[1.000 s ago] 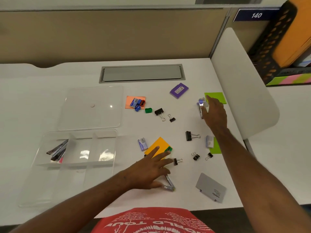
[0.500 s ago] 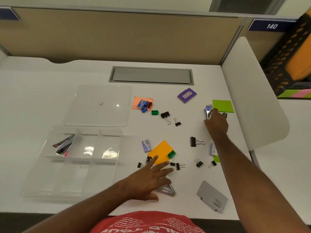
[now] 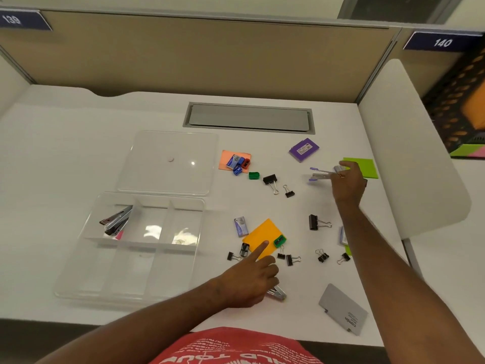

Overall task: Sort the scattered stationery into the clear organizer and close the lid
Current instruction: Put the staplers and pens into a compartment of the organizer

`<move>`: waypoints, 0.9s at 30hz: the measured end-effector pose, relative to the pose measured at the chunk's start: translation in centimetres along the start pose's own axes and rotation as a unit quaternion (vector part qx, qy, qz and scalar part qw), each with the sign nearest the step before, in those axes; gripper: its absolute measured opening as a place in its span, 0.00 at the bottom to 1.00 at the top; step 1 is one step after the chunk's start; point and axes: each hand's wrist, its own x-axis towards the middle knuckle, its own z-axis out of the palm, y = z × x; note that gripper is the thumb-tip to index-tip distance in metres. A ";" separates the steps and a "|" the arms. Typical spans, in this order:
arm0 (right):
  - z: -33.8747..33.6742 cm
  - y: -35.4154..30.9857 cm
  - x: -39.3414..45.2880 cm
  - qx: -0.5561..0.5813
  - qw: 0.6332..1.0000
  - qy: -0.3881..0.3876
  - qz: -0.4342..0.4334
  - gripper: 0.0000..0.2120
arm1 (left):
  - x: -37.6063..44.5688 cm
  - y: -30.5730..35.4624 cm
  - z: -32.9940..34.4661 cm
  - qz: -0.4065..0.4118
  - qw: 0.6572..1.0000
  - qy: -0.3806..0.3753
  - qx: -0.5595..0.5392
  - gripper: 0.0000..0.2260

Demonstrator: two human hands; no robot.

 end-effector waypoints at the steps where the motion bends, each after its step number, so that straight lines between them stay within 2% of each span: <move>1: 0.2 -0.7 -0.5 0.028 1.000 -0.001 -0.015 0.16 | 0.0 -0.1 -0.2 0.003 1.000 -0.007 0.001 0.09; 4: 0.9 -2.8 -2.1 0.088 0.995 -0.016 -0.041 0.16 | -0.3 -0.5 -0.7 -0.006 1.000 0.008 -0.006 0.10; 7: 2.0 -4.8 -4.2 0.131 0.988 -0.042 -0.075 0.13 | -1.3 -1.3 -1.4 -0.037 0.996 0.068 -0.051 0.12; 12: 4.2 -8.1 -8.0 0.157 0.979 -0.069 -0.112 0.11 | -4.8 -4.4 -3.1 -0.101 0.960 0.187 -0.185 0.11; 17: 7.1 -12.4 -11.8 0.156 0.973 -0.094 -0.142 0.11 | -9.7 -8.3 -3.7 -0.170 0.931 0.262 -0.190 0.13; 22: 10.0 -16.9 -15.2 0.151 0.966 -0.116 -0.175 0.09 | -15.2 -12.1 -3.5 -0.252 0.869 0.358 -0.232 0.12; 27: 12.6 -20.1 -18.9 0.166 0.953 -0.147 -0.207 0.08 | -21.0 -15.5 -2.8 -0.348 0.794 0.418 -0.272 0.12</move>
